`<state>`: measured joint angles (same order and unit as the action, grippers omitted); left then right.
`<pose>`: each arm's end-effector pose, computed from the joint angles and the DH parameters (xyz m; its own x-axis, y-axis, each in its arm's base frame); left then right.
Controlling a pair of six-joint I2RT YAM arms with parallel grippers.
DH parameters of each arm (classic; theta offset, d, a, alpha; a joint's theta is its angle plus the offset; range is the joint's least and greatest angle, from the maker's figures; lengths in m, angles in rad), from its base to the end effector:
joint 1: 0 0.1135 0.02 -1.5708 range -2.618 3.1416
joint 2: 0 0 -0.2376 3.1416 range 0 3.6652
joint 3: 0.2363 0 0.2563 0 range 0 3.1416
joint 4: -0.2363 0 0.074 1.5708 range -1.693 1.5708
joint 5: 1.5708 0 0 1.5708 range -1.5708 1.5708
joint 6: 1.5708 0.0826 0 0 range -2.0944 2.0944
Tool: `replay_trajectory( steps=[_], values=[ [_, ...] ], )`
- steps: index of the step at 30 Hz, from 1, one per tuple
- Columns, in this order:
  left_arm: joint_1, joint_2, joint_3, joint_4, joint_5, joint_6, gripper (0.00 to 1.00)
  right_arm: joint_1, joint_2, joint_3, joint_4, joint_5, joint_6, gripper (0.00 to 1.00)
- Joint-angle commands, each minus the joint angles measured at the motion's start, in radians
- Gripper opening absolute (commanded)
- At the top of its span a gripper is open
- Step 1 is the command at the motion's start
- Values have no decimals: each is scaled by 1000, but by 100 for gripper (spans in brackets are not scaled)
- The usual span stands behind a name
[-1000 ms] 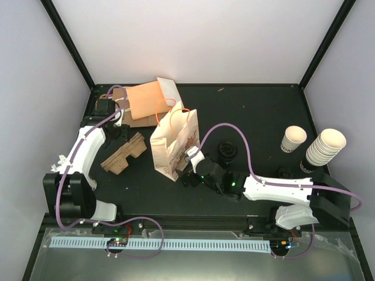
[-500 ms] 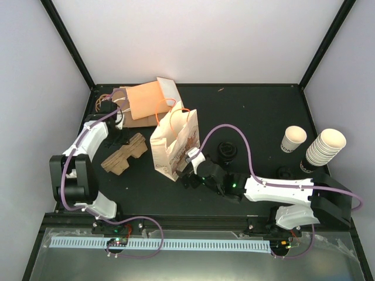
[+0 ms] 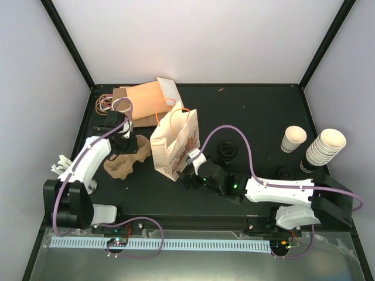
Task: Pack the takeout coffee
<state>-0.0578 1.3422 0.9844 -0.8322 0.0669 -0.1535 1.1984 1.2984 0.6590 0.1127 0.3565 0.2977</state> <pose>0.2779 -0.0216 0.1686 -0.9285 -0.0991 -0.3578 -0.0602 0.9912 -0.1182 0.1443 0.2901 0.1657 -0.3987 -0.2652 -0.8779 -0.6759 0.7320 0.0859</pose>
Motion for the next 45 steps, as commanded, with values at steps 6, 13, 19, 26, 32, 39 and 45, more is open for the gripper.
replay_trajectory(
  steps=[6,13,19,26,32,39,45],
  values=[
    [-129,-159,-126,73,54,-149,48,5,-16,-12,43,14,18,100],
    [-162,-195,-97,40,35,-129,48,6,-27,-16,36,20,18,100],
    [-162,-138,28,-46,-62,-38,50,5,-41,-27,32,26,26,100],
    [-139,-22,118,-75,-154,62,50,6,-67,-43,21,36,32,100],
    [-133,115,173,-108,-154,168,54,4,-87,-50,16,42,26,100],
    [-107,243,221,-119,-133,187,63,4,-99,-47,5,34,11,100],
    [-53,305,228,-109,-114,193,78,4,-112,-45,-5,35,-6,100]
  ],
)
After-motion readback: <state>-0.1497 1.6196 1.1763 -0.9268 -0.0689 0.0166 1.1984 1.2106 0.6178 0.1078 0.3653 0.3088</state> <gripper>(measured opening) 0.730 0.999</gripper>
